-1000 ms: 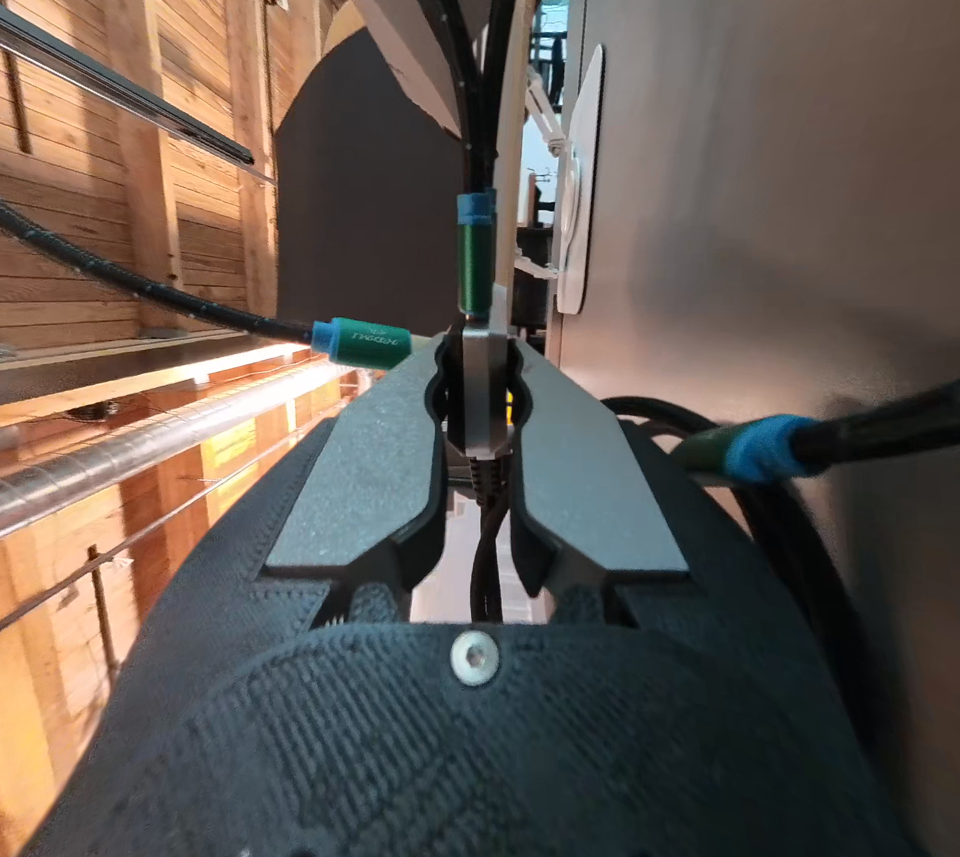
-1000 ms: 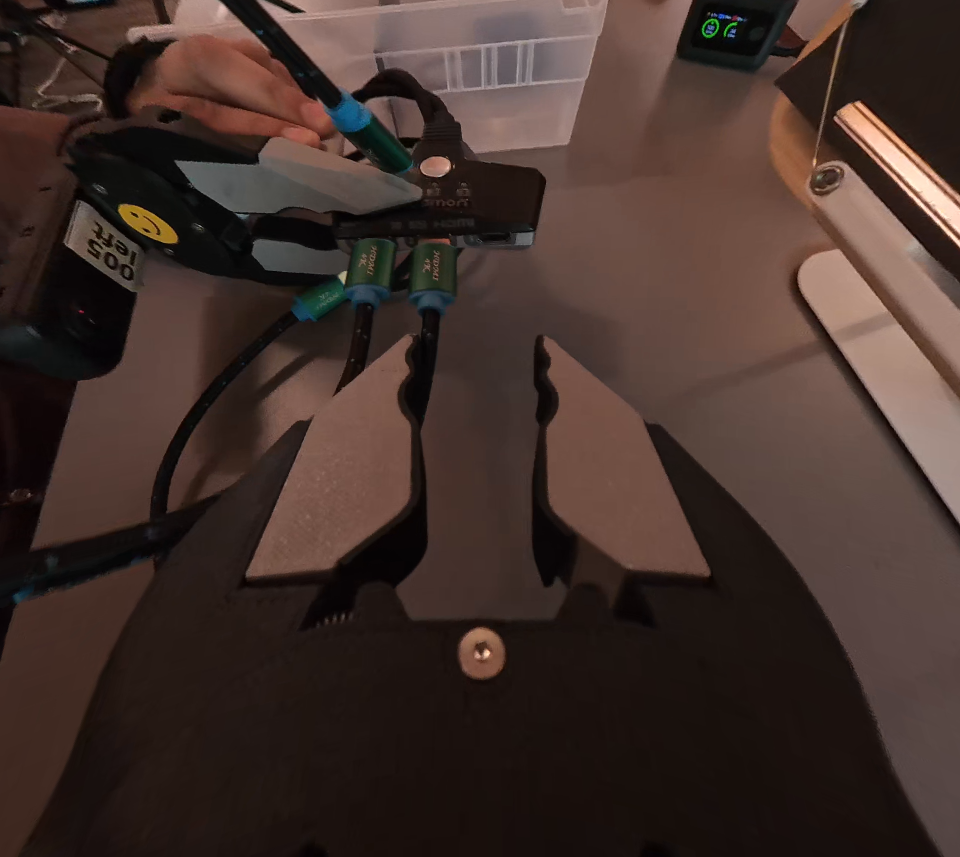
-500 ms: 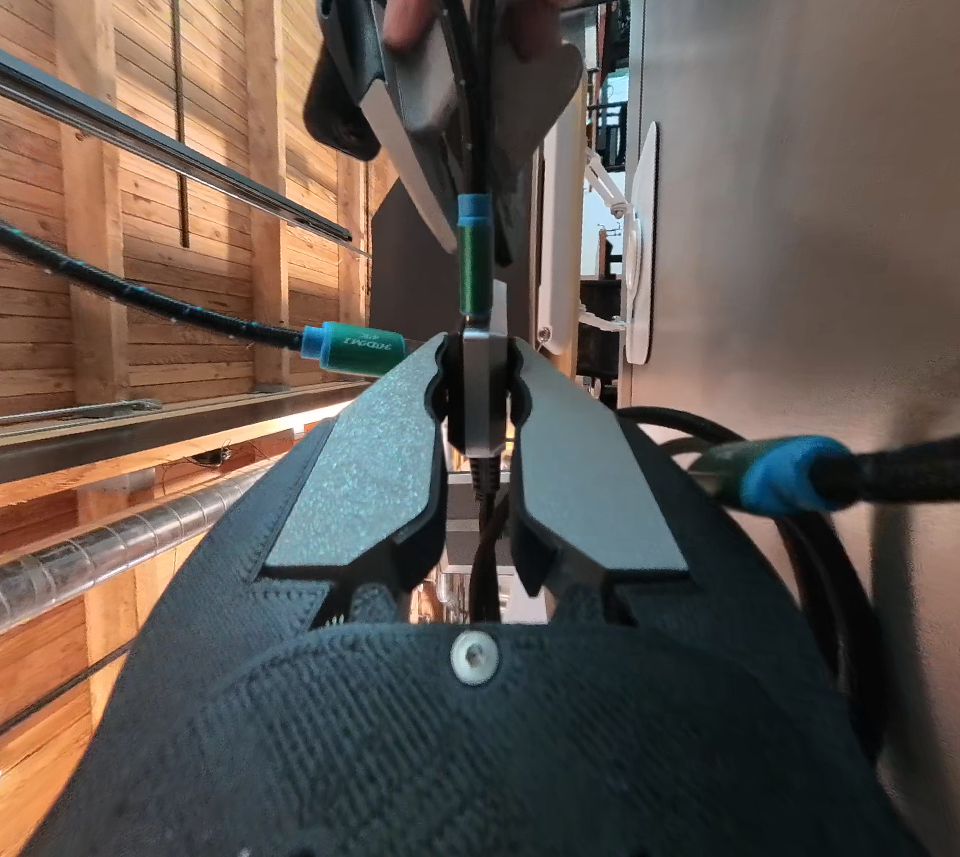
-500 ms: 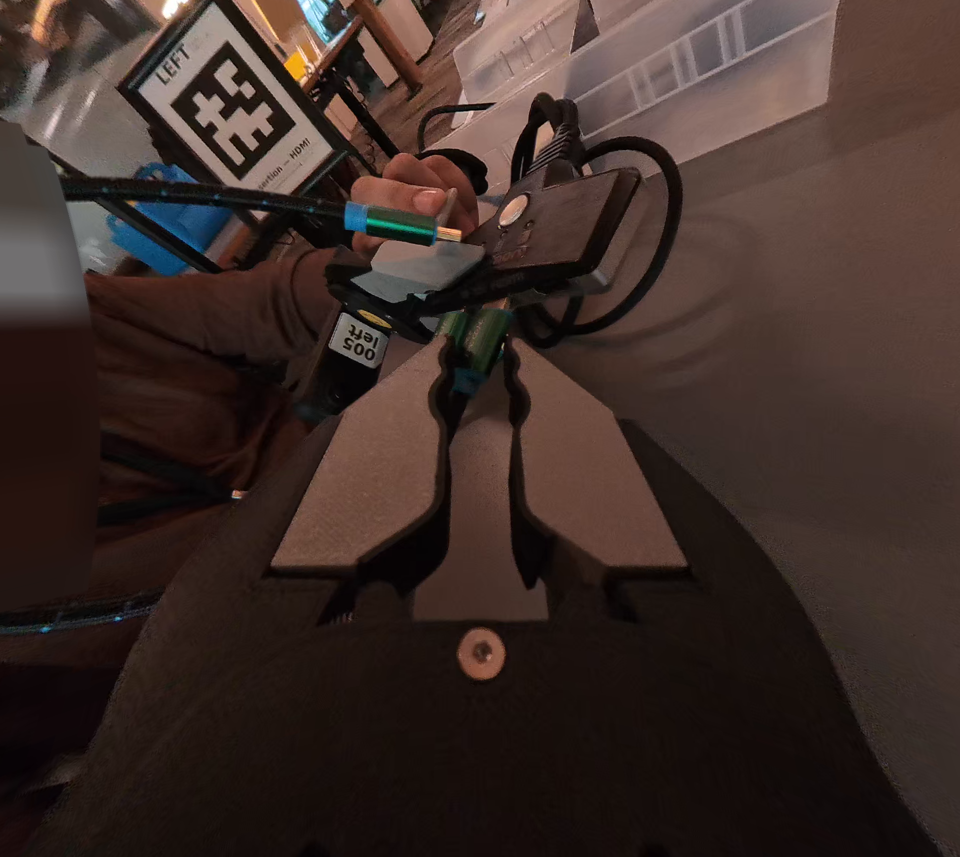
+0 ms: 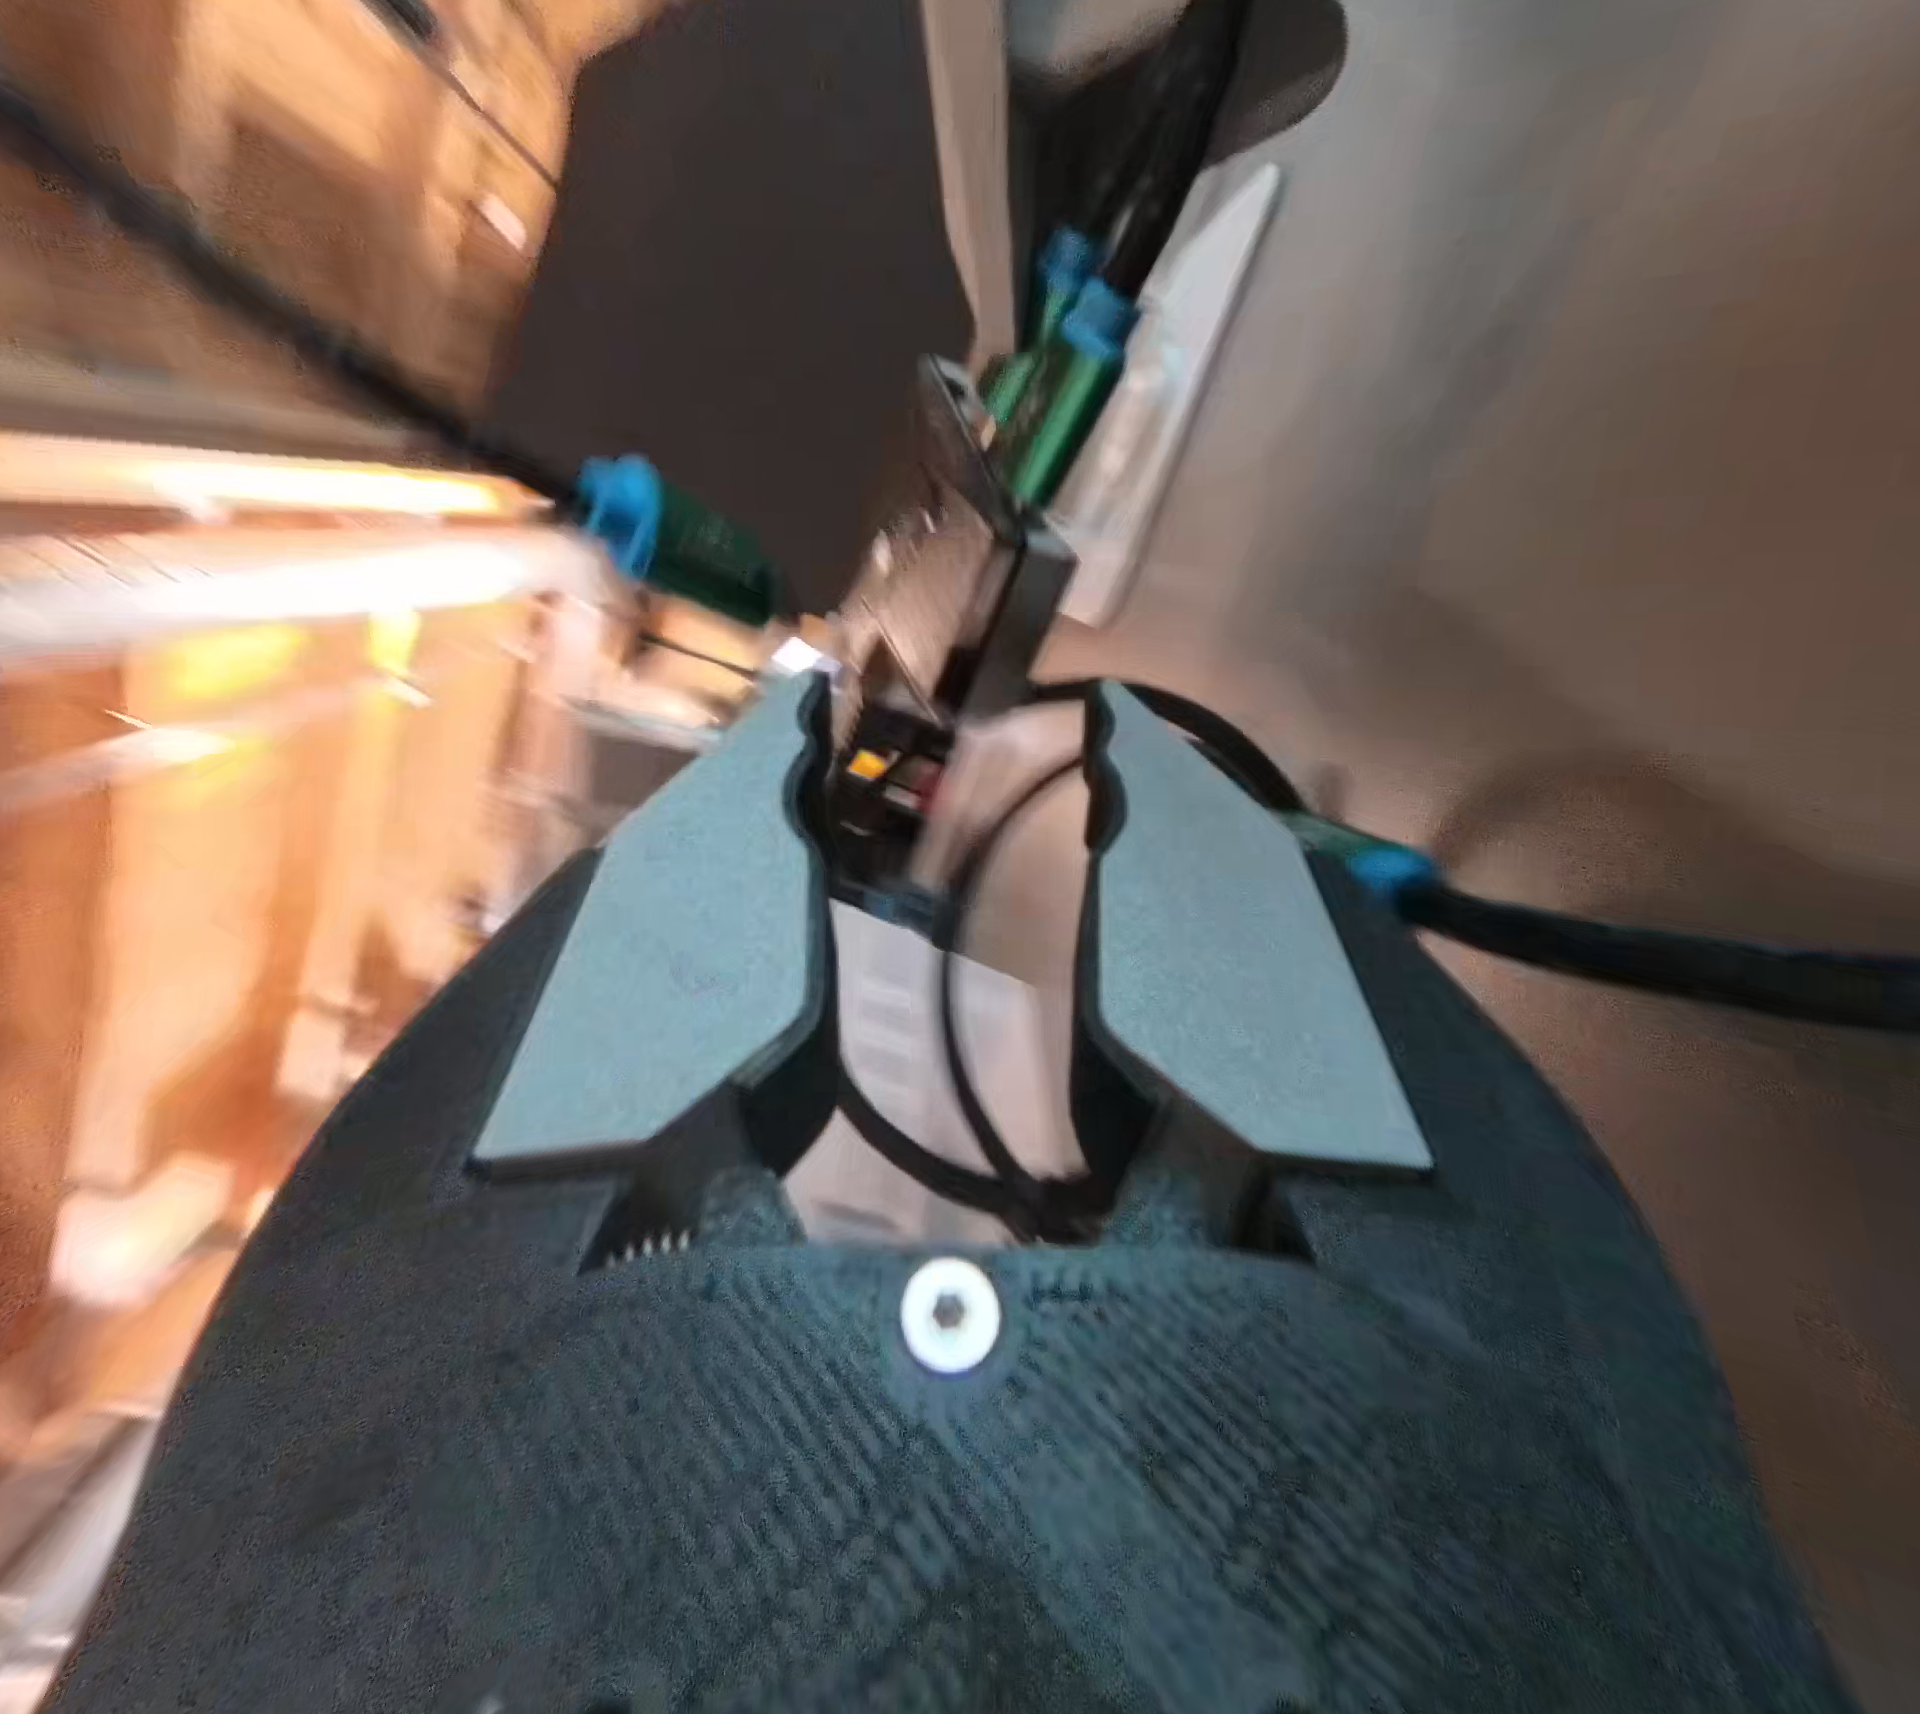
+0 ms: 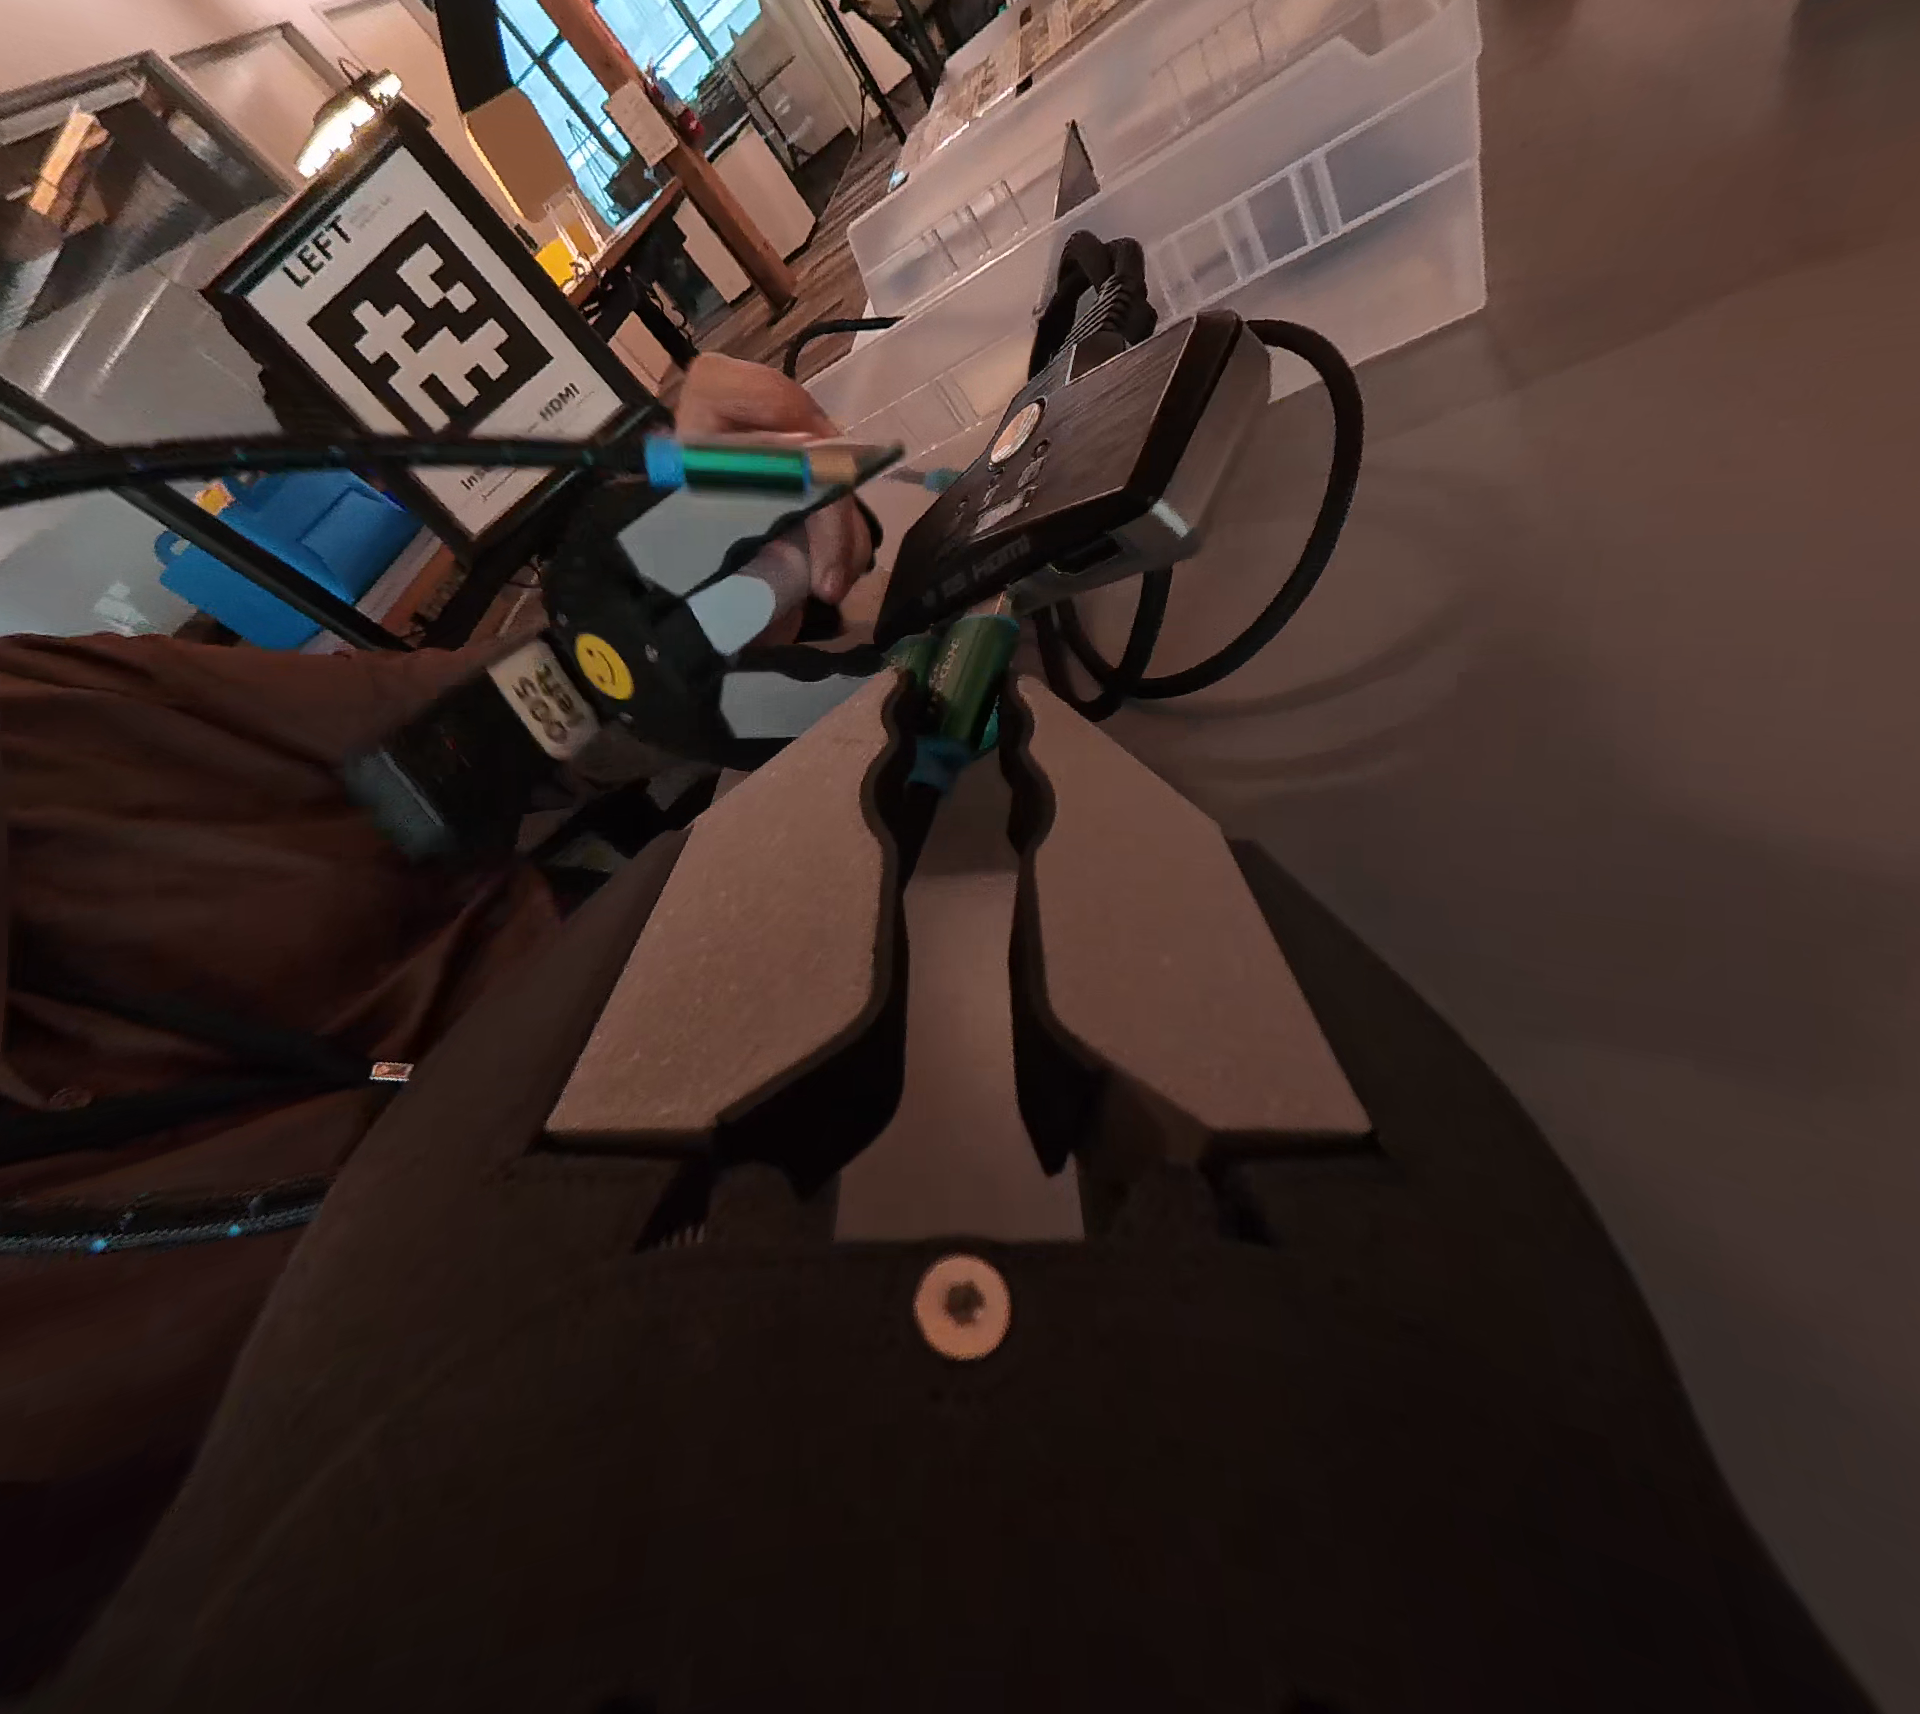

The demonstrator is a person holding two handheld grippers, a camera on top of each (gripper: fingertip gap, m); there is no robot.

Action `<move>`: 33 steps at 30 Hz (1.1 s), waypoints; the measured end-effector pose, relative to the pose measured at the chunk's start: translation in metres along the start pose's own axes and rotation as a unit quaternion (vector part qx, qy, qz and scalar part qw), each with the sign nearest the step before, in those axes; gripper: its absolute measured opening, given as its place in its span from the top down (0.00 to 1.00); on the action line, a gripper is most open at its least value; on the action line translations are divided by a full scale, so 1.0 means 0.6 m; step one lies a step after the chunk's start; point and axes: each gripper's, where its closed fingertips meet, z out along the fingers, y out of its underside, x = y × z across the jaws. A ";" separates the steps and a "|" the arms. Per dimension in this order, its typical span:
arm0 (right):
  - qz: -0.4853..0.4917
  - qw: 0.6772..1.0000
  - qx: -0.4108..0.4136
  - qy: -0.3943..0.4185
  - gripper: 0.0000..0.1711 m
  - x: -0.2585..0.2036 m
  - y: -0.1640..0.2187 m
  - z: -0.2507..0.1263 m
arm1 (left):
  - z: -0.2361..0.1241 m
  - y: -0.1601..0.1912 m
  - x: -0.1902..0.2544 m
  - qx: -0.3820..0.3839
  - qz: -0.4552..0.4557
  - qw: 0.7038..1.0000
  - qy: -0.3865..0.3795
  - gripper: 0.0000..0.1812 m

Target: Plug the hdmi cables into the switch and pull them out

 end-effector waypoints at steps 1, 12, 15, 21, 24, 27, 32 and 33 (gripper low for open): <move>-0.003 1.000 0.003 0.001 0.93 0.001 -0.002 -0.005 | -0.006 0.012 0.010 -0.026 -0.059 0.997 0.038 0.73; -0.053 0.998 0.034 -0.031 0.93 -0.029 -0.019 -0.017 | -0.037 -0.055 0.001 0.036 -0.614 0.717 0.330 0.72; -0.069 0.997 0.028 -0.035 0.93 -0.039 -0.017 -0.016 | -0.028 -0.052 0.011 0.032 -0.632 0.693 0.345 0.70; -0.097 0.994 0.025 -0.044 0.93 -0.047 -0.015 -0.026 | -0.029 -0.041 -0.019 0.084 -0.689 0.638 0.334 0.75; -0.114 0.992 0.023 -0.056 0.93 -0.058 -0.014 -0.029 | -0.024 -0.039 -0.032 0.093 -0.704 0.624 0.327 0.75; -0.143 0.987 0.017 -0.065 0.93 -0.077 -0.011 -0.024 | -0.020 -0.053 -0.033 0.107 -0.697 0.623 0.339 0.77; -0.173 0.982 -0.005 -0.071 0.93 -0.096 -0.002 -0.013 | -0.023 -0.086 -0.044 0.145 -0.690 0.611 0.360 0.82; -0.172 0.983 -0.006 -0.068 0.93 -0.095 -0.002 -0.014 | -0.023 -0.087 -0.043 0.146 -0.687 0.607 0.370 0.83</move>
